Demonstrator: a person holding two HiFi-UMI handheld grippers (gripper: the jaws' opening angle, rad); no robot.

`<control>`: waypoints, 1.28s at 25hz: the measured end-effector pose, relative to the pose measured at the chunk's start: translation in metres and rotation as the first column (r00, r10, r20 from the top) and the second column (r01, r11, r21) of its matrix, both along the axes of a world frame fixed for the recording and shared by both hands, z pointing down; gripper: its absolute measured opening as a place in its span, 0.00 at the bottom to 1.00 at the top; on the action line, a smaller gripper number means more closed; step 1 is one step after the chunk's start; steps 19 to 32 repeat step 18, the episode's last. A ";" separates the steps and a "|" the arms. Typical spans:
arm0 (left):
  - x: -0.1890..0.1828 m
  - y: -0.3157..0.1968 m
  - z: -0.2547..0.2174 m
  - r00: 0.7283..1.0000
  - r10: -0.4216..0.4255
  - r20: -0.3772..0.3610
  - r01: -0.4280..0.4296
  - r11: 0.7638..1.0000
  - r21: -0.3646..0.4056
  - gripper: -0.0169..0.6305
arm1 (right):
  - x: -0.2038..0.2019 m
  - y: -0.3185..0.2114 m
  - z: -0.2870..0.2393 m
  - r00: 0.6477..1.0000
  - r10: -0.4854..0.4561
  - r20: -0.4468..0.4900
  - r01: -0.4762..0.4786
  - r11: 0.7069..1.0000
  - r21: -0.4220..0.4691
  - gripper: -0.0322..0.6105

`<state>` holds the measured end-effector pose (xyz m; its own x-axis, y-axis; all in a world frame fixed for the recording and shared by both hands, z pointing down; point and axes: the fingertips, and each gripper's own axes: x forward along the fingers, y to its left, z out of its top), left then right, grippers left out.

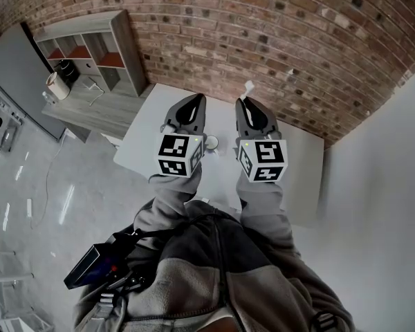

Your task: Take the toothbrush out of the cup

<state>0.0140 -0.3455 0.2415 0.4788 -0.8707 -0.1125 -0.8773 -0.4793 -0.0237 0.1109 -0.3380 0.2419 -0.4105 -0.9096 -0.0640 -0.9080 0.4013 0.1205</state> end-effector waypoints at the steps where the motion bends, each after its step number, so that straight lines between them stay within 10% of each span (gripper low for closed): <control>1: 0.000 0.000 0.001 1.000 0.000 0.001 0.000 1.000 -0.003 0.03 | 0.001 0.000 0.002 1.000 0.000 0.002 0.000 1.000 -0.004 0.12; 32: -0.006 -0.008 0.017 1.000 -0.009 0.010 0.009 0.999 -0.039 0.03 | -0.004 -0.008 0.019 1.000 -0.009 0.021 0.010 0.999 -0.036 0.12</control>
